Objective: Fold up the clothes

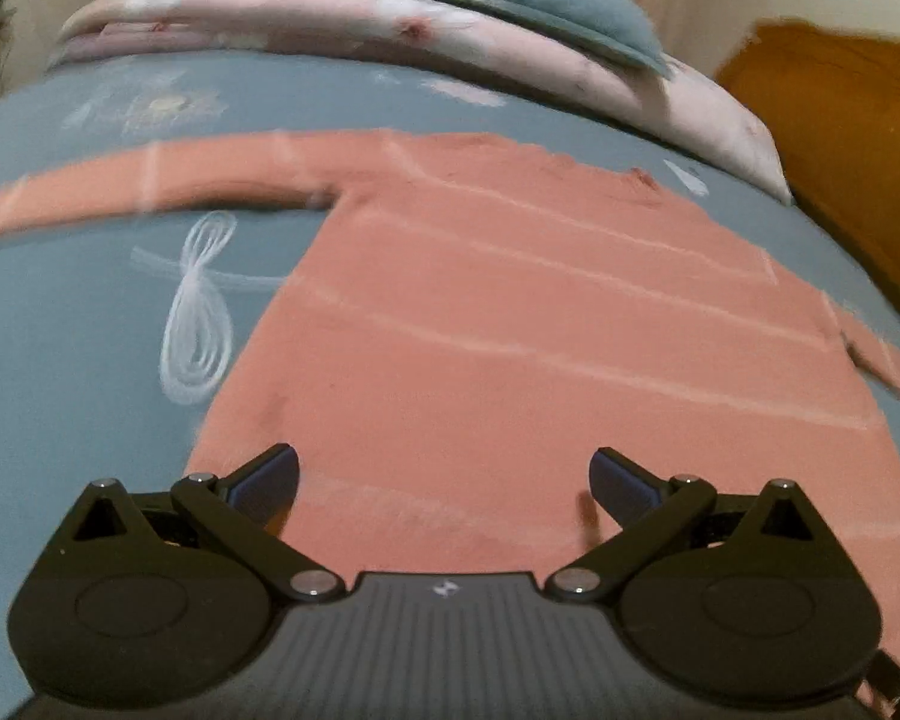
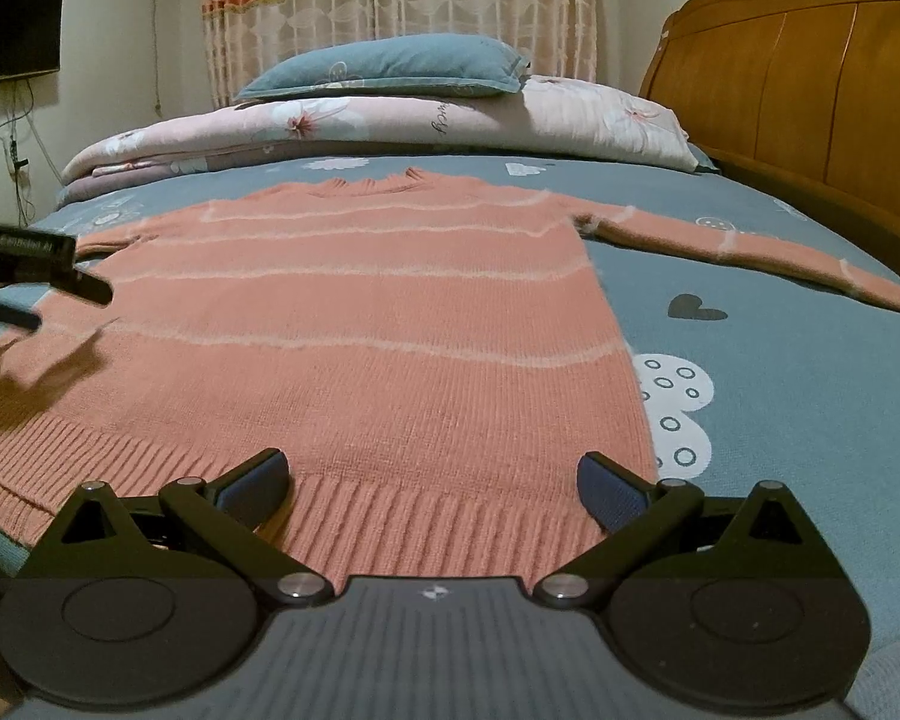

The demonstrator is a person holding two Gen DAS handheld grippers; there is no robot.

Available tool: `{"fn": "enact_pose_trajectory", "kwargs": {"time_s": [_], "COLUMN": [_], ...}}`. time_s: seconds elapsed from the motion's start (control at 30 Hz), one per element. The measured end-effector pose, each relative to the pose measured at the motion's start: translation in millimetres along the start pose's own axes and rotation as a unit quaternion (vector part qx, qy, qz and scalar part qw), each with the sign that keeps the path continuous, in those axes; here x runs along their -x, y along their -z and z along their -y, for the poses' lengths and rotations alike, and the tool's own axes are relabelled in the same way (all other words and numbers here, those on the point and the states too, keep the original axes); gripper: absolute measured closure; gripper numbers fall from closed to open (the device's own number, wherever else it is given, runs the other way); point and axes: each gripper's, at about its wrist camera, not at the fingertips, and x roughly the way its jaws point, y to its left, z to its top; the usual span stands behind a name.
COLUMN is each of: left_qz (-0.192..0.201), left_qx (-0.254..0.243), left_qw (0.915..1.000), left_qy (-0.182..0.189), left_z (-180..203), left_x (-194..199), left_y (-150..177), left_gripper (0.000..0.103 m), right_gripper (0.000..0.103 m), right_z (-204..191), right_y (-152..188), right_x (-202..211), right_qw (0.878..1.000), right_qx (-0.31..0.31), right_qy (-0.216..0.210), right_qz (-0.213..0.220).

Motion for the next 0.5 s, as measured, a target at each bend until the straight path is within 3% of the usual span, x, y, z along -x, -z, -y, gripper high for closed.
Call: {"fn": "enact_pose_trajectory", "kwargs": {"time_s": [0.07, 0.17, 0.33, 0.5], "left_qz": [0.012, 0.020, 0.007, -0.011], "left_qx": [0.002, -0.035, -0.094, -0.071], "left_qw": [0.9999, 0.9992, 0.9952, 0.9965], "left_qy": [0.009, 0.006, -0.027, -0.043], "left_z": [-4.7, -0.1, 15.9, 21.8], "left_x": [9.5, 20.3, 17.8, 15.7], "left_y": [12.4, 28.6, 30.9, 20.9], "left_gripper": [0.001, 0.001, 0.001, 0.001], "right_gripper": [0.000, 0.000, 0.000, 0.000], "right_z": [-0.5, -1.2, -1.2, -0.4], "right_y": [-0.1, -0.2, 0.2, 0.7], "right_x": [-0.4, -1.2, -0.9, 0.1], "right_qw": [1.000, 1.000, 1.000, 1.000], "right_qx": [0.000, 0.001, 0.001, 0.002], "right_qy": [0.001, 0.002, 0.001, 0.000], "right_qz": [0.000, 0.001, 0.002, 0.002]}}
